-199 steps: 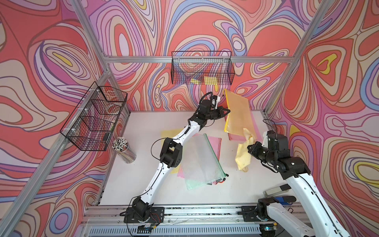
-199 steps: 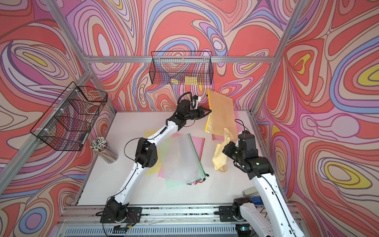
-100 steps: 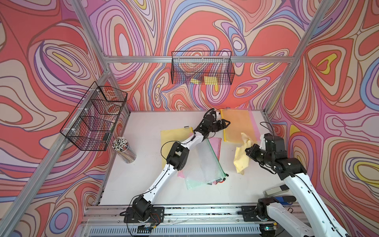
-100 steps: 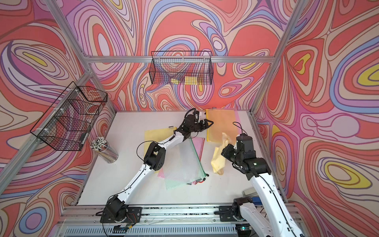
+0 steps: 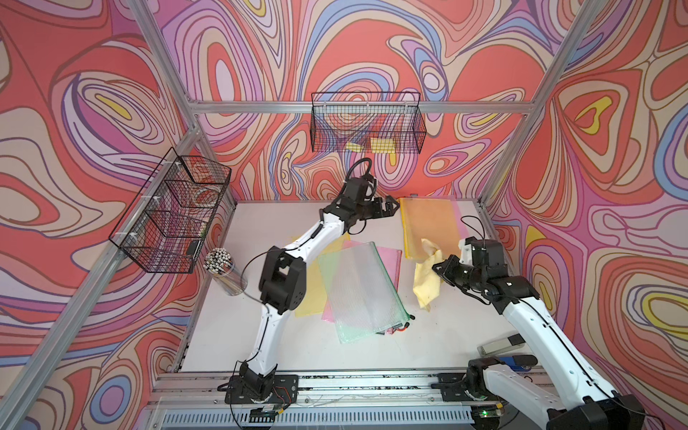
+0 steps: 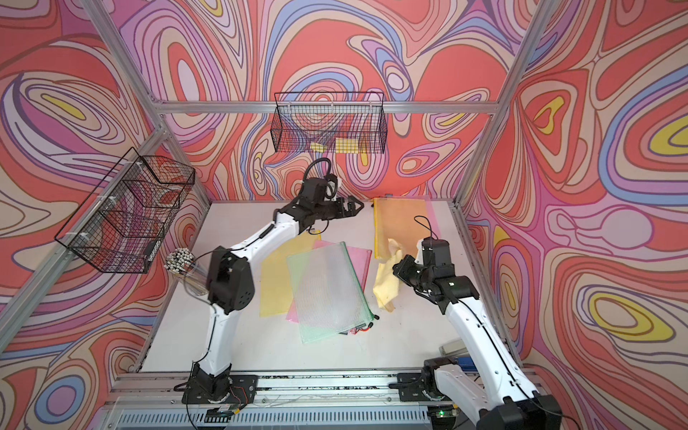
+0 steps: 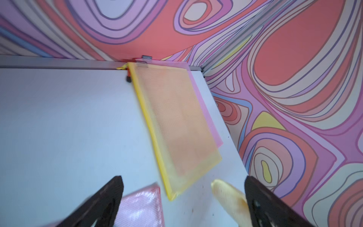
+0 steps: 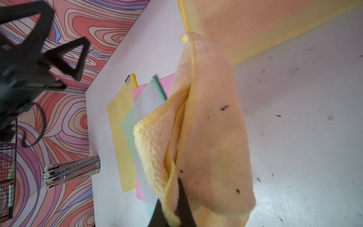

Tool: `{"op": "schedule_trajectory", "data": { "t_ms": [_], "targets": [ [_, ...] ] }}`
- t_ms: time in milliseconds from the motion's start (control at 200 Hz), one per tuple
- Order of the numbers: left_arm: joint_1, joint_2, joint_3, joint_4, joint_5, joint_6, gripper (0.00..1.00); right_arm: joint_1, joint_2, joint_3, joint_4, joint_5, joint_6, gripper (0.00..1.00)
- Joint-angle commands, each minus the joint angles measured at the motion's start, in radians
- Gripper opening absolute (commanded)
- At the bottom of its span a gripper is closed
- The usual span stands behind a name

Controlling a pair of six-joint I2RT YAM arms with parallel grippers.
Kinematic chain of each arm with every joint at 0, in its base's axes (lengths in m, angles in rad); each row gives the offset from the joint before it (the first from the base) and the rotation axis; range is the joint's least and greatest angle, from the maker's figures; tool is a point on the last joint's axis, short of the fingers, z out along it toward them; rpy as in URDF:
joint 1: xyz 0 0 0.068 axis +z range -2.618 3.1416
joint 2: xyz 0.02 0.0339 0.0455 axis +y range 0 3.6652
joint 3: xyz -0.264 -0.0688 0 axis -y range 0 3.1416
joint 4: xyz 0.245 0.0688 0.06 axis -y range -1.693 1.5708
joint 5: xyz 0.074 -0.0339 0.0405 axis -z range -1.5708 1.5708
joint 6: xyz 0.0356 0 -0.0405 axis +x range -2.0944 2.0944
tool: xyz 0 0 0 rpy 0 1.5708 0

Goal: Wipe the document bag
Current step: Place the document bag, then wipe the dirt from the document bag.

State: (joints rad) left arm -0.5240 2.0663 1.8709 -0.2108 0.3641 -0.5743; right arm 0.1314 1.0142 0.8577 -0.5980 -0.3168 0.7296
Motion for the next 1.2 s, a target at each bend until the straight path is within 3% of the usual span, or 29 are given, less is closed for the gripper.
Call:
{"op": "schedule_trajectory", "data": {
  "t_ms": [0, 145, 315, 451, 591, 866, 1197],
  "targets": [
    [0.026, -0.212, -0.338, -0.075, -0.179, 0.062, 0.99, -0.002, 0.061, 0.003, 0.122, -0.098, 0.01, 0.0],
    [0.062, -0.45, -0.639, -0.129, -0.302, 0.022, 0.99, 0.076, 0.203, 0.078, 0.17, -0.094, -0.022, 0.0],
    [0.142, -0.577, -0.89, -0.074, -0.193, -0.07, 0.99, 0.224, 0.435, 0.241, 0.177, -0.041, -0.083, 0.0],
    [0.2, -0.612, -1.037, 0.053, -0.138, -0.149, 0.98, 0.241, 0.589, 0.309, 0.175, 0.015, -0.105, 0.0],
    [0.211, -0.586, -1.088, 0.123, -0.09, -0.175, 0.96, 0.242, 0.69, 0.335, 0.148, 0.096, -0.138, 0.0],
    [0.211, -0.467, -1.118, 0.286, 0.057, -0.235, 0.84, 0.242, 0.831, 0.299, 0.185, 0.094, -0.131, 0.0],
    [0.212, -0.423, -1.097, 0.205, 0.052, -0.214, 0.8, 0.243, 0.878, 0.2, 0.263, 0.079, -0.079, 0.0]
  ]
}}
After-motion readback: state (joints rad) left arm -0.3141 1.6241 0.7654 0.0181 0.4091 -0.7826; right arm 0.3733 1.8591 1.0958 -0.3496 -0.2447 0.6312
